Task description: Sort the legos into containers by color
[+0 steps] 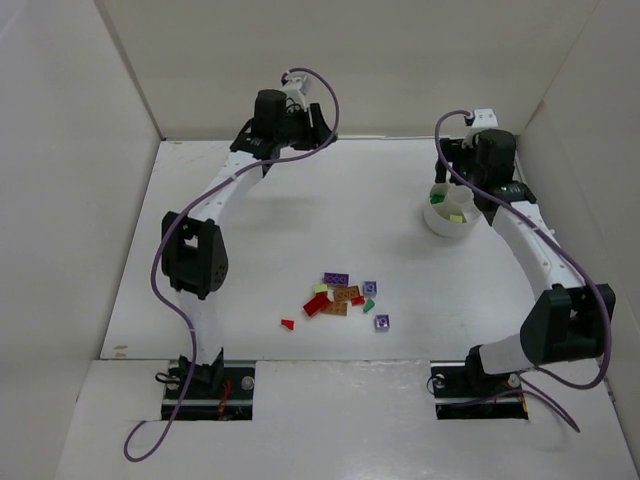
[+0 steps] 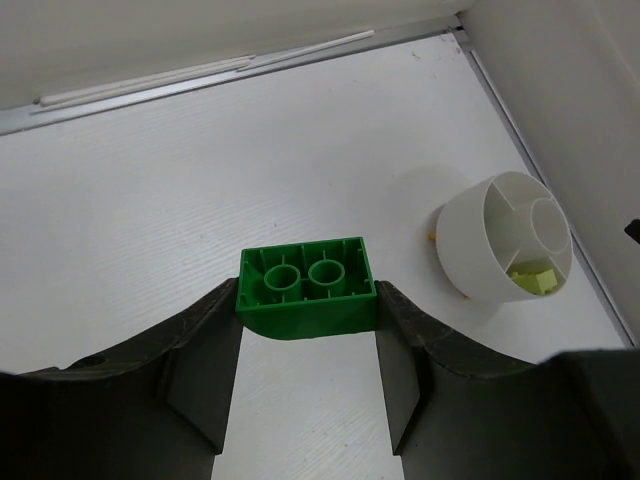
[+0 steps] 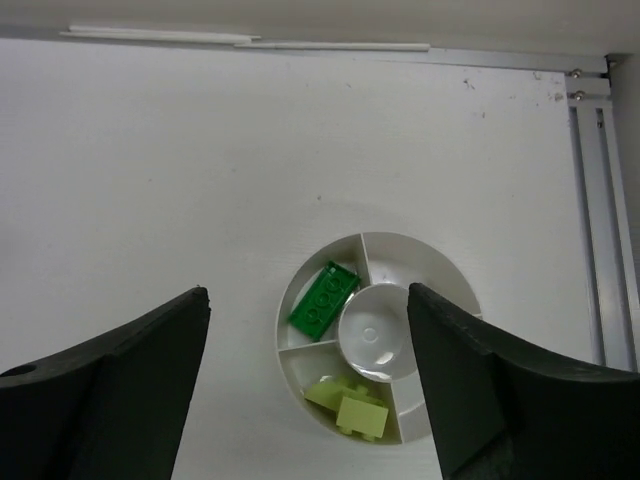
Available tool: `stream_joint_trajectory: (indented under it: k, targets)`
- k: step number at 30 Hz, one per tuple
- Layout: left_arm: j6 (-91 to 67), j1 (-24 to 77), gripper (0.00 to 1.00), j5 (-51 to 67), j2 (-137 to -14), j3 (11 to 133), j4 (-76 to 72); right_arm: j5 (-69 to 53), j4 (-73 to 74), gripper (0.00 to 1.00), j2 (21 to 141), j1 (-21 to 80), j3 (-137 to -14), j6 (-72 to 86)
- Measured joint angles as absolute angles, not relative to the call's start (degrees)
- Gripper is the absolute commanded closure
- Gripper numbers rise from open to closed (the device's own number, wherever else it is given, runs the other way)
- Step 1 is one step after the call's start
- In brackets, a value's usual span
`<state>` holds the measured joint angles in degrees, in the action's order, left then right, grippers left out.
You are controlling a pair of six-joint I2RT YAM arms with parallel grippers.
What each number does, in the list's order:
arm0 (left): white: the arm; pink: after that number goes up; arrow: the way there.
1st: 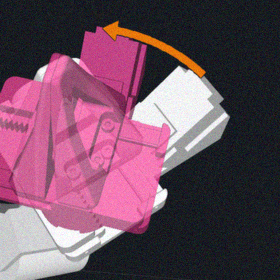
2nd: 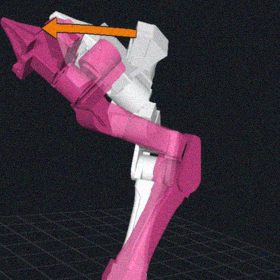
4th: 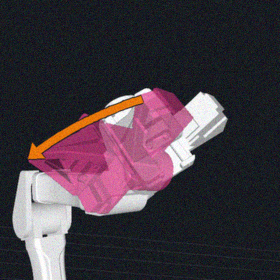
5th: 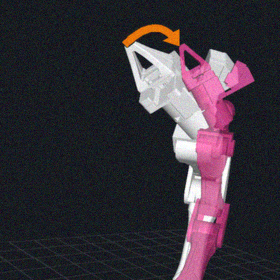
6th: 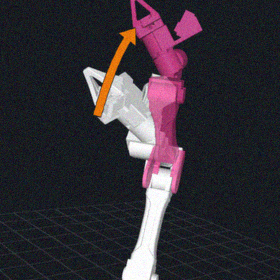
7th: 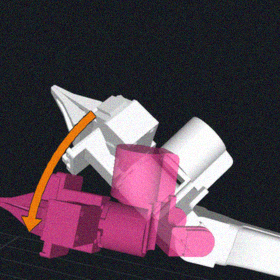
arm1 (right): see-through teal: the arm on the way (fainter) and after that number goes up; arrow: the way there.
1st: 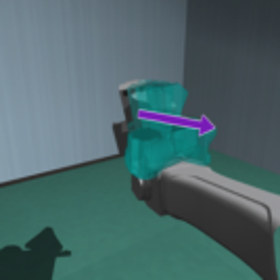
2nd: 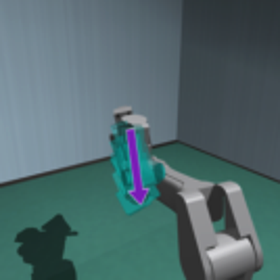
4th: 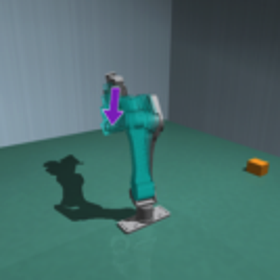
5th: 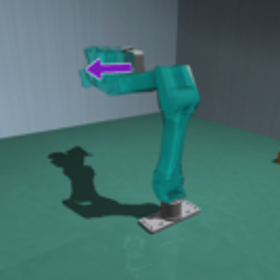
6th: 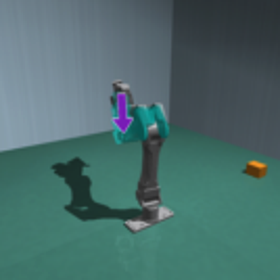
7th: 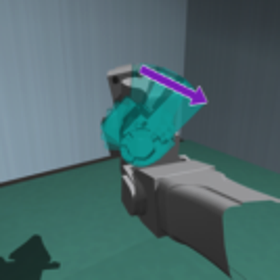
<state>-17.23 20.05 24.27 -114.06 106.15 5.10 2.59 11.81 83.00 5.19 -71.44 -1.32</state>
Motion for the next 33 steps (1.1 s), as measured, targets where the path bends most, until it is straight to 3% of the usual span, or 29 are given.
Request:
stream_joint_trajectory:
  k: [2, 3, 6, 12, 21, 33]
  targets:
    - [-16.05, 21.87, 0.79, 23.9, -114.67, 108.14, 5.48, 2.52, 11.9, 0.11, 80.16, 4.64, -70.43, -0.73]
    - [-15.49, 22.96, 0.79, 23.97, -115.26, 109.45, 5.43, 2.68, 12.01, 0.02, 78.67, 4.16, -69.87, -0.3]
    - [-14.13, 26.04, 0.79, 24.95, -117.73, 113.27, 5.17, 4.64, 13.34, 0.01, 74.54, 2.57, -68.88, 1.67]
    - [-10.81, 32.91, 0.71, 25.32, -125.27, 119.7, 4.78, 12.27, 22.13, 0.01, 68.84, -1.41, -68.79, 6.35]
    - [-9.76, 44.53, 0.68, 26.04, -134.63, 125.54, -0.43, 13.56, 33.23, 0.01, 59.83, -2.94, -61.84, 6.26]
    - [-12.78, 43.64, 0.66, 26.3, -142.47, 132.9, -7.27, 9.82, 33.43, 0.01, 53.17, -2.94, -60.14, 4.69]
